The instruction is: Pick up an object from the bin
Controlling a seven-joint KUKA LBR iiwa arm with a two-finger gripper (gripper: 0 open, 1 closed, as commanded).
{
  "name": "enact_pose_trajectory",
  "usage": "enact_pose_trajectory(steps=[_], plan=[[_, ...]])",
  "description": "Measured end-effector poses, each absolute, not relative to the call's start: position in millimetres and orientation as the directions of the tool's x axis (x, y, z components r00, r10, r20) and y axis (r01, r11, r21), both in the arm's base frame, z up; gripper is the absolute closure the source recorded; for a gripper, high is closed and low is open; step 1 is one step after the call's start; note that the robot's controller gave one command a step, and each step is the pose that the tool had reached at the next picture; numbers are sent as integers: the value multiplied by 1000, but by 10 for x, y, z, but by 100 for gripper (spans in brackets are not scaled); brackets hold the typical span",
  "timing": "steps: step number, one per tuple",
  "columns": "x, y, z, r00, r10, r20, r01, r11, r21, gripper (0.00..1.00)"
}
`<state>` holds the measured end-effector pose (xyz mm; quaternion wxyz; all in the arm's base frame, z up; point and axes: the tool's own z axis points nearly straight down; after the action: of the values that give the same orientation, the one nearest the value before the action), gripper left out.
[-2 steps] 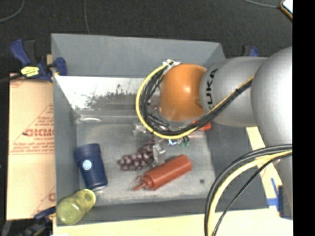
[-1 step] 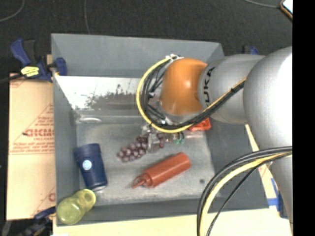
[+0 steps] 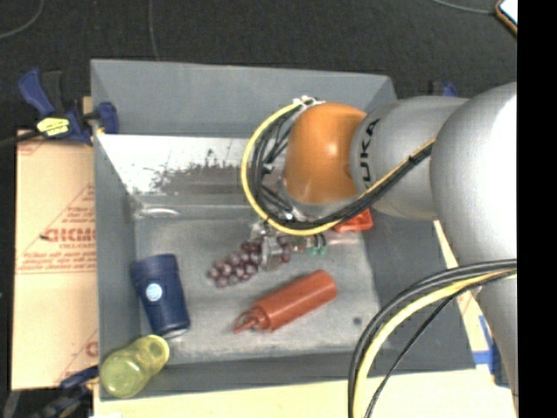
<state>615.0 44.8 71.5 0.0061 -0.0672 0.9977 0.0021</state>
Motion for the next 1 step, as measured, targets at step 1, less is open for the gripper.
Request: enact_pose_trajectory(steps=[1], plan=[[6136,442,917,-991,-134,-8,-134,991,4,100]])
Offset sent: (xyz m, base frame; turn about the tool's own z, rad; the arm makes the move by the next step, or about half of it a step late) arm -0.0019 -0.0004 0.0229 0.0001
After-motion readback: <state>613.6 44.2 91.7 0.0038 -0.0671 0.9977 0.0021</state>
